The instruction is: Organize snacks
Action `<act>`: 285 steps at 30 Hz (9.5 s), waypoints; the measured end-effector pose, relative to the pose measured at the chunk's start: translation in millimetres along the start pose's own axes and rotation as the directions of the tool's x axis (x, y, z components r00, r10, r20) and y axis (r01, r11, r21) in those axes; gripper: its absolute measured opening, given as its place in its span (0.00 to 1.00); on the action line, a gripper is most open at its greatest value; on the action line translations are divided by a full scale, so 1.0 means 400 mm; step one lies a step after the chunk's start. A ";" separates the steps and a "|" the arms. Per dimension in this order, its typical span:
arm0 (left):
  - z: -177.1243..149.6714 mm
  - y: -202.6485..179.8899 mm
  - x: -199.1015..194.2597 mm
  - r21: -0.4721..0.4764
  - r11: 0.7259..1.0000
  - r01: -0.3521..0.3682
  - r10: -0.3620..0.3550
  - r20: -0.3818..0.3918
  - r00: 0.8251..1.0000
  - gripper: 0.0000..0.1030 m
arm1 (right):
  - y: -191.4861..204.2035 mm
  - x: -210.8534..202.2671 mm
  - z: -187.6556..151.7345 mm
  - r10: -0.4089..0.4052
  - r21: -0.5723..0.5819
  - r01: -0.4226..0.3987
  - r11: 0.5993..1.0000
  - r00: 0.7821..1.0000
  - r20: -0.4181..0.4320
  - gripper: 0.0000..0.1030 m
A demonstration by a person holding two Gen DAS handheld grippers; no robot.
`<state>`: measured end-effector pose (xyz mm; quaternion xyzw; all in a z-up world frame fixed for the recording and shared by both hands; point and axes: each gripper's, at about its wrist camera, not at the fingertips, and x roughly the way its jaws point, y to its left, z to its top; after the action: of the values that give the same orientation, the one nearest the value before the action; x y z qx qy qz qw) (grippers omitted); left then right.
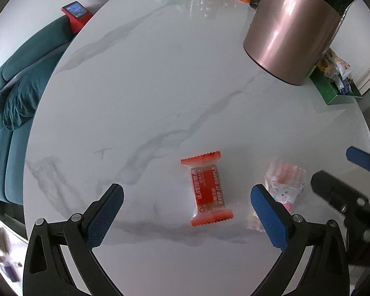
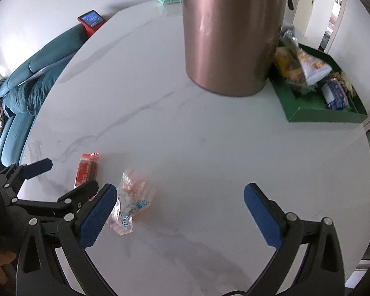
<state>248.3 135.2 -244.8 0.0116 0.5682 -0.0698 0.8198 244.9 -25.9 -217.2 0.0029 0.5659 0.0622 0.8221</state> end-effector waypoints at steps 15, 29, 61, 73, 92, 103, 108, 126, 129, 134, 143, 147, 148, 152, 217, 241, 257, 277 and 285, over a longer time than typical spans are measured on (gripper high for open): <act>0.004 0.024 0.030 -0.016 1.000 0.009 -0.009 -0.009 1.000 0.75 | -0.003 0.026 -0.004 -0.025 0.042 0.026 0.999 0.999 -0.021 1.00; -0.017 0.068 0.013 0.002 0.999 -0.040 0.040 -0.001 0.999 0.52 | 0.071 0.088 -0.011 -0.033 0.016 0.034 0.999 0.997 -0.068 1.00; -0.035 0.083 -0.010 -0.006 0.999 -0.052 0.052 -0.014 0.999 0.19 | 0.109 0.071 -0.027 0.027 -0.110 -0.028 0.994 1.000 -0.010 0.35; -0.013 -0.003 -0.056 0.047 0.999 -0.006 0.005 0.018 1.000 0.19 | 0.034 0.008 -0.040 0.059 -0.061 -0.058 0.996 0.998 0.016 0.33; 0.026 -0.427 -0.088 0.197 0.977 0.076 -0.080 0.010 0.997 0.19 | -0.348 -0.140 -0.097 0.027 0.077 -0.031 0.997 0.998 0.059 0.33; 0.086 -0.690 -0.069 0.198 0.976 0.095 -0.102 0.022 0.995 0.19 | -0.584 -0.157 -0.052 0.029 0.070 -0.032 0.997 0.998 0.048 0.33; 0.134 -0.780 -0.062 0.172 0.980 0.101 -0.108 0.035 0.993 0.19 | -0.675 -0.161 -0.019 0.029 0.056 -0.031 0.998 0.999 0.045 0.33; 0.420 -0.898 -0.035 0.082 0.995 0.053 -0.063 0.121 0.991 0.19 | -0.870 -0.177 0.290 0.038 -0.030 -0.034 0.999 0.990 0.132 0.33; 0.473 -0.891 -0.006 0.060 0.998 0.032 -0.040 0.122 0.992 0.19 | -0.888 -0.155 0.352 0.051 -0.051 -0.045 0.998 0.991 0.120 0.33; 0.530 -0.883 0.057 0.039 0.999 0.017 -0.021 0.099 0.995 0.19 | -0.910 -0.087 0.439 0.093 -0.080 -0.088 0.993 0.994 0.062 0.33; 0.563 -0.873 0.137 0.025 1.000 0.018 -0.019 0.048 0.999 0.19 | -0.894 0.015 0.492 0.146 -0.105 -0.146 0.984 0.989 -0.010 0.33; 0.564 -0.866 0.151 0.016 1.000 0.011 -0.012 0.042 0.999 0.19 | -0.890 0.039 0.497 0.121 -0.117 -0.123 0.986 0.992 -0.025 0.33; 0.565 -0.863 0.155 0.015 1.000 0.010 -0.011 0.039 0.999 0.19 | -0.892 0.042 0.497 0.125 -0.113 -0.128 0.985 0.992 -0.029 0.33; 0.565 -0.867 0.154 0.024 1.000 0.007 -0.009 0.047 0.999 0.19 | -0.892 0.051 0.503 0.120 -0.104 -0.122 0.987 0.992 -0.033 0.33; 0.537 -0.968 0.051 0.086 0.996 0.035 -0.046 0.136 0.990 0.98 | -0.983 -0.117 0.468 -0.005 -0.032 0.008 0.999 0.997 0.074 0.86; 0.251 -0.777 -0.246 -0.001 1.000 -0.012 0.012 0.274 0.962 0.98 | -0.788 -0.388 0.197 0.070 -0.057 -0.054 0.997 0.942 0.328 1.00; 0.007 -0.670 -0.476 -0.014 1.000 0.008 -0.001 0.429 0.903 0.98 | -0.634 -0.556 -0.078 0.071 -0.052 -0.055 0.997 0.918 0.391 1.00; -0.187 -0.560 -0.608 0.010 0.999 0.043 -0.042 0.536 0.843 0.98 | -0.444 -0.701 -0.286 0.012 -0.041 0.009 0.999 0.868 0.496 1.00; -0.211 -0.546 -0.628 0.013 0.998 0.064 -0.061 0.549 0.834 0.98 | -0.432 -0.717 -0.303 0.001 -0.034 0.019 0.999 0.868 0.497 1.00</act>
<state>55.4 -47.2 -26.9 -0.0299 0.3099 -0.0953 0.9455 48.1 -235.6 -7.0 0.0006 0.3344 0.0663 0.9401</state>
